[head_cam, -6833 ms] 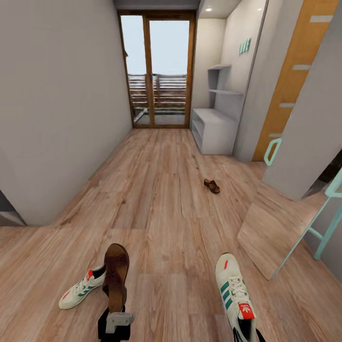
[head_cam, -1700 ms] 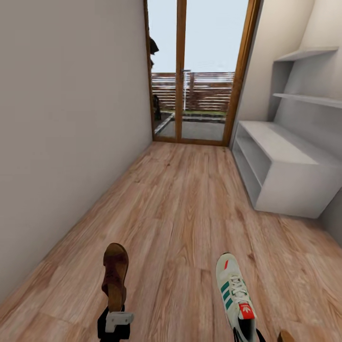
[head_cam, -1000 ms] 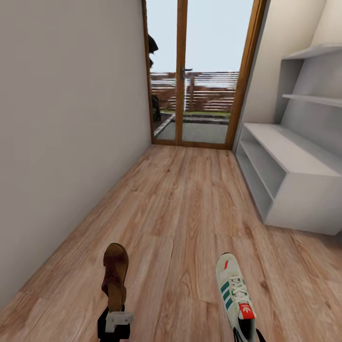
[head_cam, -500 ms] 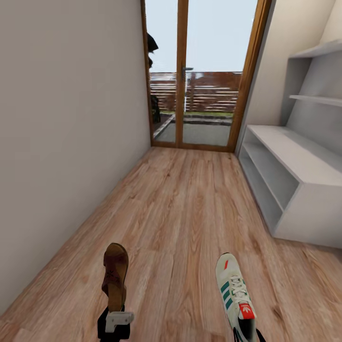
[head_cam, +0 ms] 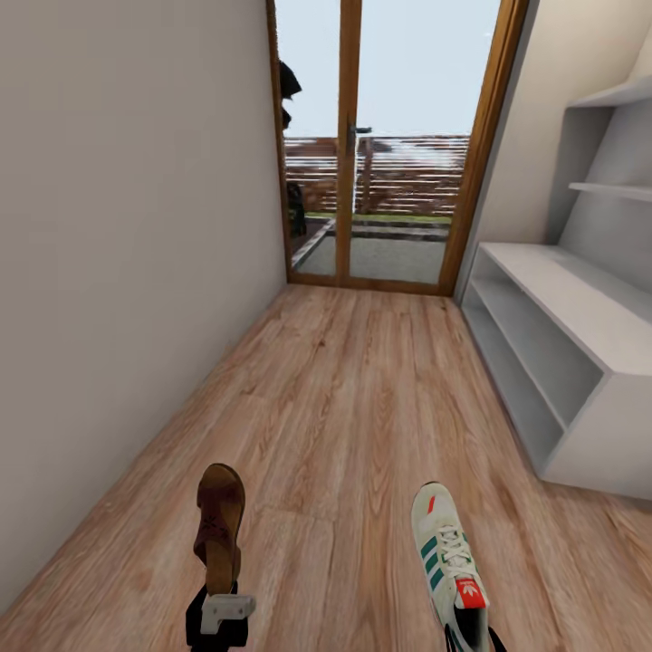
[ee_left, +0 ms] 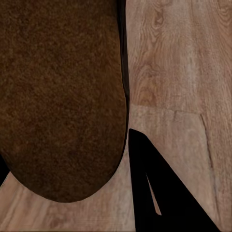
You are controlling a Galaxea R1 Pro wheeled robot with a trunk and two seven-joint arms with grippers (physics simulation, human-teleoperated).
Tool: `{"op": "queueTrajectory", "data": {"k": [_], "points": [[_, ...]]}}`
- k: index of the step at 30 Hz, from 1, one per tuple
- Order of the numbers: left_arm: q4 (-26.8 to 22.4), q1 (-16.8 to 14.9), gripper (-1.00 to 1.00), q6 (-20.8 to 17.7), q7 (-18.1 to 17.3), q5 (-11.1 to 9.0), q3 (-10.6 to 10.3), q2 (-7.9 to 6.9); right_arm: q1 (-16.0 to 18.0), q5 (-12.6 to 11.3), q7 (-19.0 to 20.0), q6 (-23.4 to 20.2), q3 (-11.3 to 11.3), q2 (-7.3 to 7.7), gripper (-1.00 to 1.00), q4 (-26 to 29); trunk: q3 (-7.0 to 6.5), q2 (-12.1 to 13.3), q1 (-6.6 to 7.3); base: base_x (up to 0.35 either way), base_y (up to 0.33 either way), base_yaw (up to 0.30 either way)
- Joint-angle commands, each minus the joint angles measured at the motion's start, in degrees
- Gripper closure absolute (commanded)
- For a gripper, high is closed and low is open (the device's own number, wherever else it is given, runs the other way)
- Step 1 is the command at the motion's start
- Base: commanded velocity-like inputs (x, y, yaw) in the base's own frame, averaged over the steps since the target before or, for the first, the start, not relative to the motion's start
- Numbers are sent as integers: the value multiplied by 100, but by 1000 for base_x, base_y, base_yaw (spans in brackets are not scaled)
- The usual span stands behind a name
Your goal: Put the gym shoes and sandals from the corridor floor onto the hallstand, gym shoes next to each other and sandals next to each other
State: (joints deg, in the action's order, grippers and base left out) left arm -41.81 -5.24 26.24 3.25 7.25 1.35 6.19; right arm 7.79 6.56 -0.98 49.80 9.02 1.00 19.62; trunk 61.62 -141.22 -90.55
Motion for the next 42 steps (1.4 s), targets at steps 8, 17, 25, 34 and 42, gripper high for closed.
{"op": "queueTrajectory", "data": {"k": [8, 17, 25, 34, 42], "points": [[23, -3, 100, 13, 35, 82, 14, 5, 4, 56, 2, 18, 40, -3, 100, -2, 5, -2, -2, 339, 96, 0], [29, -3, 100, 16, 36, 84, 14, 5, 4, 56, 2, 19, 42, -3, 100, -2, 5, -2, -2, 339, 100, -2], [29, -3, 100, 20, 35, 84, 14, 5, 4, 56, 2, 18, 47, -3, 100, -1, 5, -2, -2, 339, 100, -145], [24, -3, 100, 22, 36, 84, 14, 5, 4, 56, 2, 17, 42, -3, 100, -2, 5, -2, -2, 324, 128, -262], [32, -3, 100, 22, 31, 84, 14, 5, 4, 56, 2, 18, 43, -3, 100, -2, 5, -2, -2, 283, 204, -265]]}}
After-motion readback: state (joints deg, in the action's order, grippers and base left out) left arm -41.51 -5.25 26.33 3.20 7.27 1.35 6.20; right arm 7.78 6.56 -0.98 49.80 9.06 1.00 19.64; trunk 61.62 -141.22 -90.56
